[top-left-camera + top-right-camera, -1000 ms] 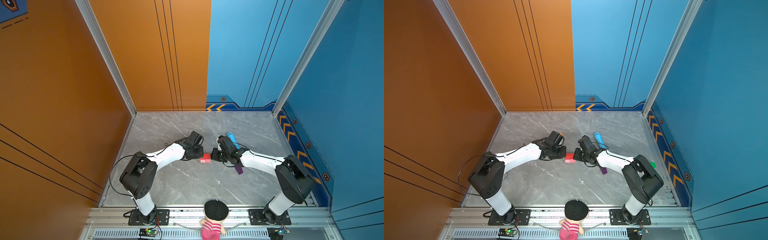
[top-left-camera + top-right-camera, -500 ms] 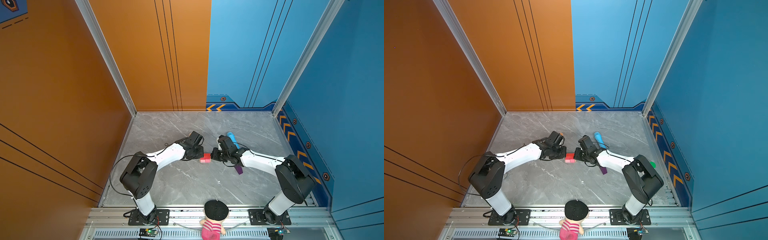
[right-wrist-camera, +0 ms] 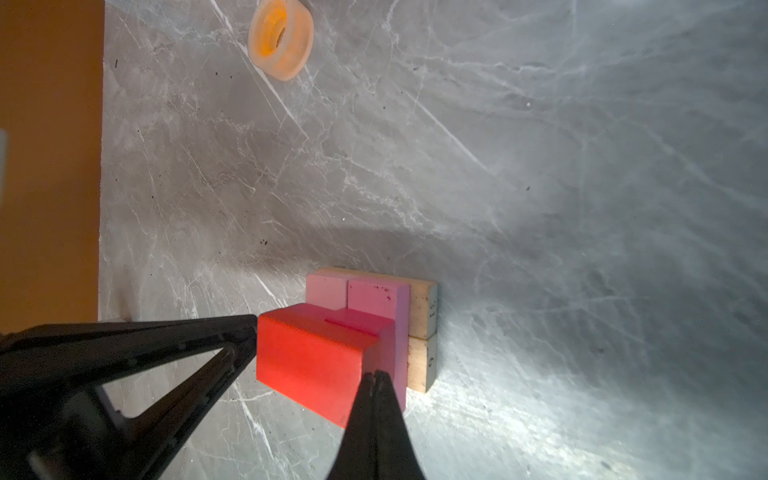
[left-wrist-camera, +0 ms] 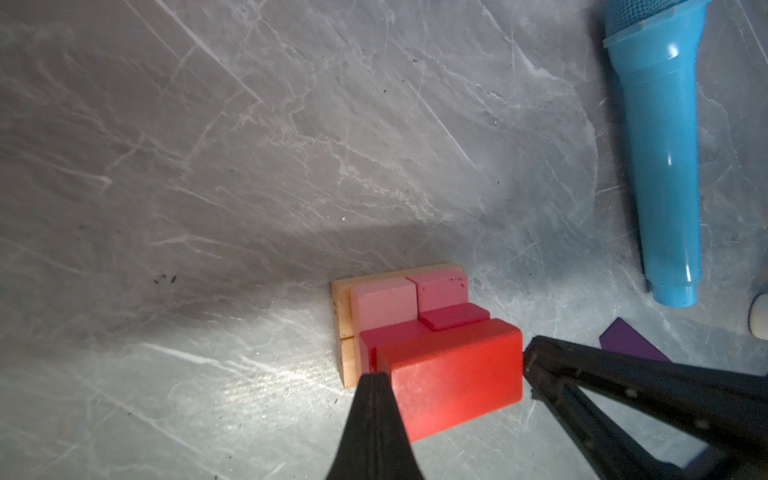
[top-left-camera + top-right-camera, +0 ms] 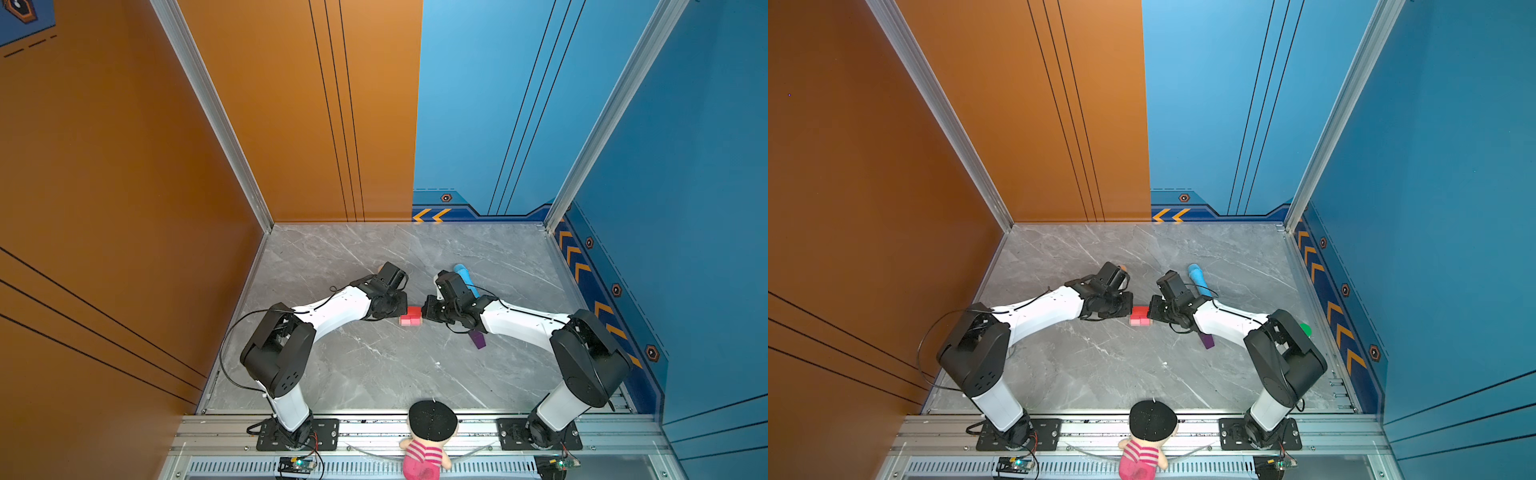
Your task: Build the wood block tower
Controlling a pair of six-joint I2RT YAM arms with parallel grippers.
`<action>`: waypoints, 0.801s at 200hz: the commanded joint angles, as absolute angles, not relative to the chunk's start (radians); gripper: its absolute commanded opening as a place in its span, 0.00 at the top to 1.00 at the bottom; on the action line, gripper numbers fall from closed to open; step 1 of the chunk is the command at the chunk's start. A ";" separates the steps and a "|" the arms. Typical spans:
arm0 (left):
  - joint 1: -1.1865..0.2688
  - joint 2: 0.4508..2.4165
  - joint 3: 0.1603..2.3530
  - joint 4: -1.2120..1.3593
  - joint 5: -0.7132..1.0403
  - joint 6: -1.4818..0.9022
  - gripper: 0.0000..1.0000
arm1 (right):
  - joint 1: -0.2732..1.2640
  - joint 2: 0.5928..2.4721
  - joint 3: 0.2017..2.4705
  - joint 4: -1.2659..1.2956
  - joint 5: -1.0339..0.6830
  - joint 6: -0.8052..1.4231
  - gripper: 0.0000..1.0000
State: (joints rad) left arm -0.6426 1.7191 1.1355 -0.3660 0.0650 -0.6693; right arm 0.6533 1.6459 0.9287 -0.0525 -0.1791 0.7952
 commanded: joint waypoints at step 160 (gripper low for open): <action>-0.643 1.714 1.150 -0.385 0.062 -0.652 1.00 | 0.654 1.676 0.968 -0.072 -0.193 0.814 1.00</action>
State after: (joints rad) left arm -0.6422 1.7191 1.1355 -0.3672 0.0635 -0.6693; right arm 0.6533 1.6619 0.9375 -0.0528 -0.1787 0.7952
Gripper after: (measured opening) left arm 0.044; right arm 0.047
